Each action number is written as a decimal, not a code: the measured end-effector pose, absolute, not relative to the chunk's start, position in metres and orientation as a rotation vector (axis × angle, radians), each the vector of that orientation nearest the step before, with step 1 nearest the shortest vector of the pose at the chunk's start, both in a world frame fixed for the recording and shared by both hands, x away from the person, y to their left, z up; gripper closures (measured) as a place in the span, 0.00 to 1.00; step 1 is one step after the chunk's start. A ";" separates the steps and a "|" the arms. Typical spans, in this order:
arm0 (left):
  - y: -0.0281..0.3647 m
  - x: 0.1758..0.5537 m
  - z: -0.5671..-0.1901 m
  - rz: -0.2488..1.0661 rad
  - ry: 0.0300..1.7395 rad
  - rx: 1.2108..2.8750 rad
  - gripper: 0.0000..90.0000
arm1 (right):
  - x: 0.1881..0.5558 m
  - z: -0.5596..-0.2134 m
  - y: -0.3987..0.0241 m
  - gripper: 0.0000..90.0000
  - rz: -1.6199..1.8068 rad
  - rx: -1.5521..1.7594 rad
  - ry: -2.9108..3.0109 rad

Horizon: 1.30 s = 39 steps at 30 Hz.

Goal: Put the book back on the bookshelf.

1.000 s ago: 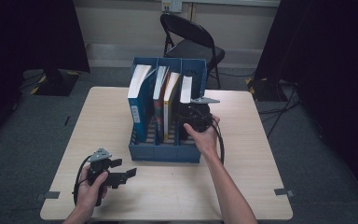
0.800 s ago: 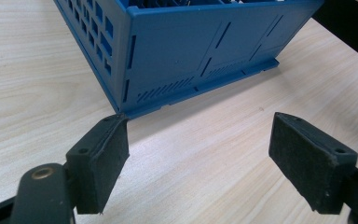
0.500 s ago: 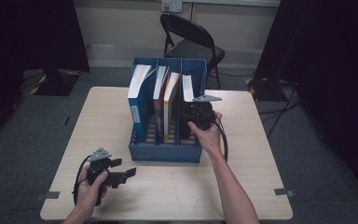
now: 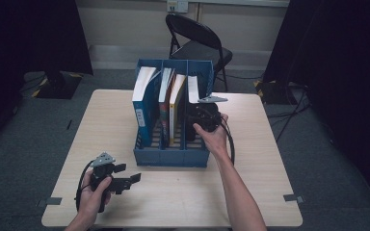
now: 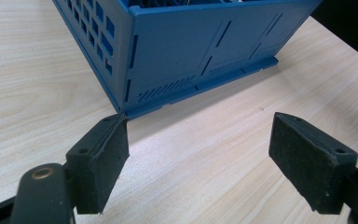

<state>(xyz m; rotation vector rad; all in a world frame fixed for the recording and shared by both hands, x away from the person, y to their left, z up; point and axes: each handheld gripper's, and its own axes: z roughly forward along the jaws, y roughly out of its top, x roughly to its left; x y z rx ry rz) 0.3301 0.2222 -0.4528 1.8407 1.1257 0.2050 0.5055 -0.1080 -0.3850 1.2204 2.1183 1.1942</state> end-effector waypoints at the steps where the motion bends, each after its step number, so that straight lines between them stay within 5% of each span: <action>1: 0.222 0.330 -0.453 0.205 1.121 1.844 0.22 | 0.507 -0.385 -0.108 0.45 1.193 1.215 2.123; 26: 0.228 0.336 -0.452 0.211 1.159 1.816 0.22 | 0.496 -0.380 -0.113 0.40 1.245 1.226 2.131; 39: 0.233 0.336 -0.452 0.258 1.154 1.839 0.22 | 0.476 -0.377 -0.138 0.22 1.300 1.270 2.108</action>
